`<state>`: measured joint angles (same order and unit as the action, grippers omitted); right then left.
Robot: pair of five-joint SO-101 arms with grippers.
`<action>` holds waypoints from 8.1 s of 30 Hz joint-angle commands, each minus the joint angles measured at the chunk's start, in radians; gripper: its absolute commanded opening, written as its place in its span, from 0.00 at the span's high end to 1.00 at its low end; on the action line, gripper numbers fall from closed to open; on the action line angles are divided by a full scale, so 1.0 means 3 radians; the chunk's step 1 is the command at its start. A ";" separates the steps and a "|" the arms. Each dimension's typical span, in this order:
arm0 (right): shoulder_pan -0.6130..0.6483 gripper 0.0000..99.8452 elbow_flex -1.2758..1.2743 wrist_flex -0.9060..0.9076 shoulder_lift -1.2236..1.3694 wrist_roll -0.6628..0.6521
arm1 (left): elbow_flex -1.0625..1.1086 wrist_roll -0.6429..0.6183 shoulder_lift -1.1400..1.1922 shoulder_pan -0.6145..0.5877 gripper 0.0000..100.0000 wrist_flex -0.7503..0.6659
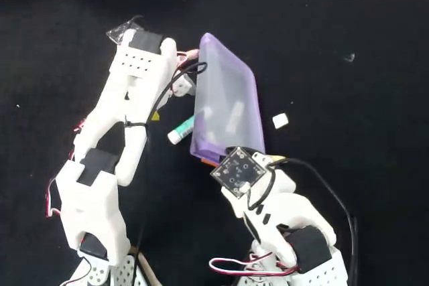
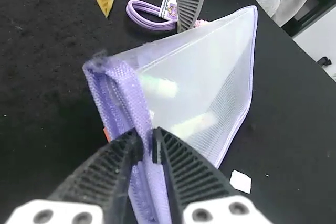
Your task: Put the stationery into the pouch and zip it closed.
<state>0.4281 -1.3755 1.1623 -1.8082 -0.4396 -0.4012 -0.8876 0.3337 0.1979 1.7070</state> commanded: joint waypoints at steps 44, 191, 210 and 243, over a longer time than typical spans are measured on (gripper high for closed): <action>0.0026 0.99 0.0018 -0.0107 -0.0304 0.0041 | 0.0580 0.0803 -0.0506 0.0852 0.64 -0.0670; -0.0910 0.67 0.4636 0.0215 0.2708 0.0286 | 0.7030 0.3549 -0.6603 0.1307 0.97 -0.6076; 0.0031 0.67 0.7557 0.1166 0.4959 0.1100 | 0.7030 0.4271 -0.6603 0.1286 0.97 -0.6153; 0.1693 0.67 0.7552 0.2010 0.5531 -0.0322 | 0.7030 0.4987 -0.6572 0.0023 0.97 -0.6322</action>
<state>0.8792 0.9291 1.7300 -0.1327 -0.5025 1.6855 0.5946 -1.6318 0.1933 -0.1895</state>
